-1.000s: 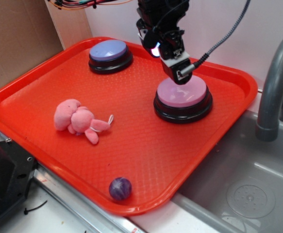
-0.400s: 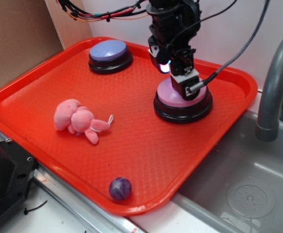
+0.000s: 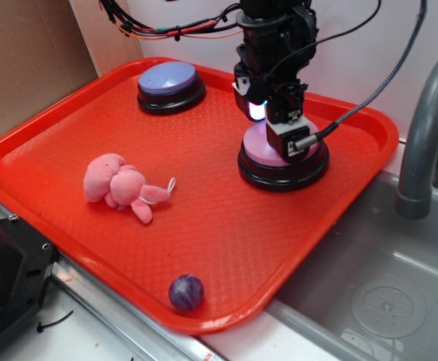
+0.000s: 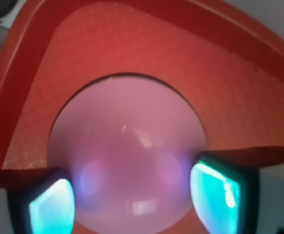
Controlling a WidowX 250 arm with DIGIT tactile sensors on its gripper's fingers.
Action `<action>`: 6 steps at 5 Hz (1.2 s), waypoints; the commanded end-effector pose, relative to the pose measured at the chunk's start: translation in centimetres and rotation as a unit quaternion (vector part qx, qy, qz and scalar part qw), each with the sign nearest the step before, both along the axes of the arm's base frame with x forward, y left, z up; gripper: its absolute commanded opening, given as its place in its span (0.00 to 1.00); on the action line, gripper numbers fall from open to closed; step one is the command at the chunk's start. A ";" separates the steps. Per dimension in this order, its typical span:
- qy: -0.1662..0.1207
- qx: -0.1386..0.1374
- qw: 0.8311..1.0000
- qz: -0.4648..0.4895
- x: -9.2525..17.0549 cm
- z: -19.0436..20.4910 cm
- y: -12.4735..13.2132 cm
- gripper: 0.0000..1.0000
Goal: Push the pink button.
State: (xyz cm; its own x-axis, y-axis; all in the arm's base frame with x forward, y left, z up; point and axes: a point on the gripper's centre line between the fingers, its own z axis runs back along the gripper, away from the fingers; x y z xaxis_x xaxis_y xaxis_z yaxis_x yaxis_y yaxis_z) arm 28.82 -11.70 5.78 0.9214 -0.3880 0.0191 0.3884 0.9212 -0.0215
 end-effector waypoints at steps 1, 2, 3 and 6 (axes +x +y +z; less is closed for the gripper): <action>-0.001 -0.007 1.000 0.000 1.2 0.8 -0.6 1.00; -0.011 -0.002 1.000 -0.001 1.2 1.5 -0.6 1.00; -0.030 0.007 1.000 0.001 1.0 3.1 -0.5 1.00; -0.042 0.010 0.999 0.018 0.2 5.5 -0.1 1.00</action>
State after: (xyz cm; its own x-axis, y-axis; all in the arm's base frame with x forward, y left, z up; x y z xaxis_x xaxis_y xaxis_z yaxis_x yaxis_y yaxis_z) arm 28.35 -11.47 8.88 0.9323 -0.3617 0.0059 0.3613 0.9318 0.0331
